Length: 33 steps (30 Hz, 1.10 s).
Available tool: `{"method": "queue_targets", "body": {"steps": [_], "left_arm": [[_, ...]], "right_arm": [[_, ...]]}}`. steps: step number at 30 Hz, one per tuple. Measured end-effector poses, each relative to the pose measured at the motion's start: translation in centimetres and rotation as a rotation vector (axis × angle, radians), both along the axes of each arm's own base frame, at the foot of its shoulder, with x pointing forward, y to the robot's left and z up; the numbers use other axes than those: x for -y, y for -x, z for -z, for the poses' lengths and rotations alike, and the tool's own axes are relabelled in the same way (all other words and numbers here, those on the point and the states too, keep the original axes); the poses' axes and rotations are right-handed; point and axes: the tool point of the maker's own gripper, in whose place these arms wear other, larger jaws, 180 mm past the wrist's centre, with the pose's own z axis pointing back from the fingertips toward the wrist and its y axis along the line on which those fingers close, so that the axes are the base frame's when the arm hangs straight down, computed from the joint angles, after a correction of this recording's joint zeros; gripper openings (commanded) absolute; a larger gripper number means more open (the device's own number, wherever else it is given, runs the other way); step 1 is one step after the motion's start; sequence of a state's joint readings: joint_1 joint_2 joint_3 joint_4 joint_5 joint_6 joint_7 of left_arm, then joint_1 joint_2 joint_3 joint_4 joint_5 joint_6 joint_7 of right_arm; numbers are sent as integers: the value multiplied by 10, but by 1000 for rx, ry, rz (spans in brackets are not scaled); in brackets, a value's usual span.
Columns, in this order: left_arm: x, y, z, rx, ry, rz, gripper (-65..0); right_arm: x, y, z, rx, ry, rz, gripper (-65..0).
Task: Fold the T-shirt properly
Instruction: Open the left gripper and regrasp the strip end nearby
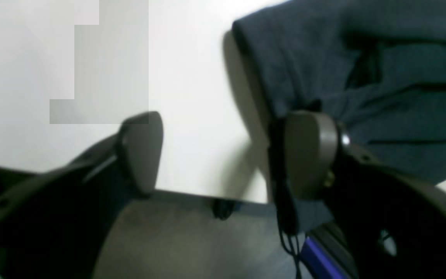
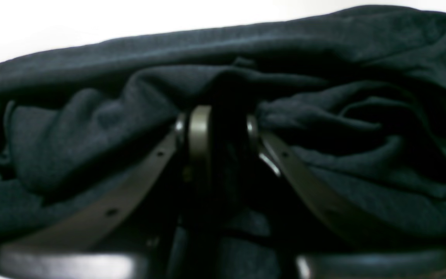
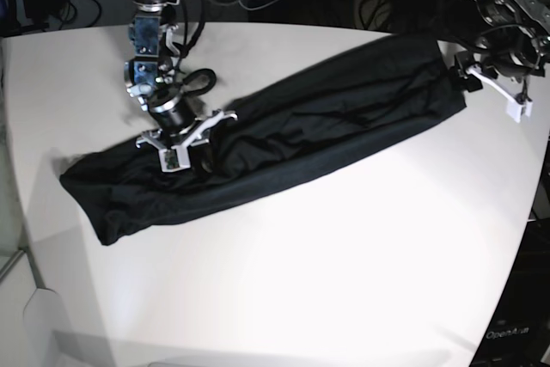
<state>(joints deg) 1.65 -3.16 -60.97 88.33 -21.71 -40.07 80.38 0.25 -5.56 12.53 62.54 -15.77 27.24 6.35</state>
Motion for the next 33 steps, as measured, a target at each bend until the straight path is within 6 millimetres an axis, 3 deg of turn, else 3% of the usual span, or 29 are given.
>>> {"method": "queue_targets", "body": {"steps": [13, 33], "left_arm": [[11, -19, 7, 117, 143, -25, -178], [22, -11, 7, 163, 222, -34, -178]], "right_arm": [[0, 0, 0, -2, 1, 0, -518], [0, 0, 0, -2, 0, 0, -518]]}}
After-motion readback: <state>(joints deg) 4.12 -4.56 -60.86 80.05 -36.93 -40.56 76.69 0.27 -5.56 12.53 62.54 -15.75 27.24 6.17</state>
